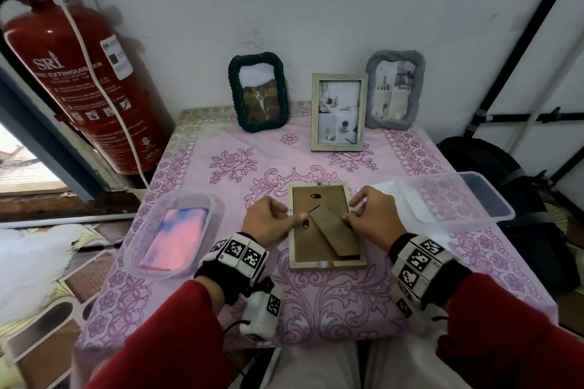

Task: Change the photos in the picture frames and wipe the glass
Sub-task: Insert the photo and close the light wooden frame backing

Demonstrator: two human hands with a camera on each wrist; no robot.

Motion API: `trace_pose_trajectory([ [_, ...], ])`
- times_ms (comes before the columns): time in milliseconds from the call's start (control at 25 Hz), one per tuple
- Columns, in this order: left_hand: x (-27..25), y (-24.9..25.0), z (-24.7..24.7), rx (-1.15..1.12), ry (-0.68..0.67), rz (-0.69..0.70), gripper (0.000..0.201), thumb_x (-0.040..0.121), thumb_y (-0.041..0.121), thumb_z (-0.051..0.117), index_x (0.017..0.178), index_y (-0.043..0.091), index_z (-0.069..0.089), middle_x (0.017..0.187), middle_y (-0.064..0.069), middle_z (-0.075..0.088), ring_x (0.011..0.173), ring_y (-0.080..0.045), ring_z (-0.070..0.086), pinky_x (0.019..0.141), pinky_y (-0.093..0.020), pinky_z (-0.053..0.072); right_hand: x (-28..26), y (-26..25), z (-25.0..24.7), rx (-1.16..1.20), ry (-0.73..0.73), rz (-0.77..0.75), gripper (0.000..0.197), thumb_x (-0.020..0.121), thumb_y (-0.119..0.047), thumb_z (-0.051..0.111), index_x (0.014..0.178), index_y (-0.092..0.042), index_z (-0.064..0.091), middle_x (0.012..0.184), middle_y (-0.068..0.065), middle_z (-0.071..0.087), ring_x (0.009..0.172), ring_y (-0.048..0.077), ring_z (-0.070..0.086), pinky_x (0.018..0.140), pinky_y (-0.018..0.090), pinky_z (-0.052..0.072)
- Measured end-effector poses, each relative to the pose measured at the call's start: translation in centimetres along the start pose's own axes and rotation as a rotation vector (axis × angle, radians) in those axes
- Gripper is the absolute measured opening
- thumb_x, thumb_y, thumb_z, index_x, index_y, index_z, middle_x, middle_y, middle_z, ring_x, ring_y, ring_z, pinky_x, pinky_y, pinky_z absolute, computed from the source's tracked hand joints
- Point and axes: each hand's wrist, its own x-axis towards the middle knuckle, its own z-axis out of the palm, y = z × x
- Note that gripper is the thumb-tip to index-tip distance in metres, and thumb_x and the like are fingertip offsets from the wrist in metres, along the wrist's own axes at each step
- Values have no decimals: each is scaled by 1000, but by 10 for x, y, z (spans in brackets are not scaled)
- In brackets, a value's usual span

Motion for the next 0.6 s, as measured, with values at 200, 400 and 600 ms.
trace_pose_trajectory([
  [200,-7,2,3,124,22,147,31,71,10,79,86,7,52,76,-6,57,73,-20,56,72,-32,51,-3,-4,-5,-64,-103,-189,29,71,3,68,91,-12,56,58,3,55,65,23,60,61,26,43],
  [400,-11,0,6,72,33,208,28,72,2,76,82,7,50,68,0,51,66,-17,50,55,-11,42,-2,-4,-10,-131,-132,-271,28,71,2,69,94,-12,58,58,-5,49,62,17,54,57,21,37],
  [600,-10,0,5,149,50,193,30,73,13,78,87,10,51,78,-2,56,73,-19,55,66,-23,44,-3,-4,-9,-155,-138,-269,29,73,-1,68,100,-9,58,66,-14,45,68,14,52,66,21,36],
])
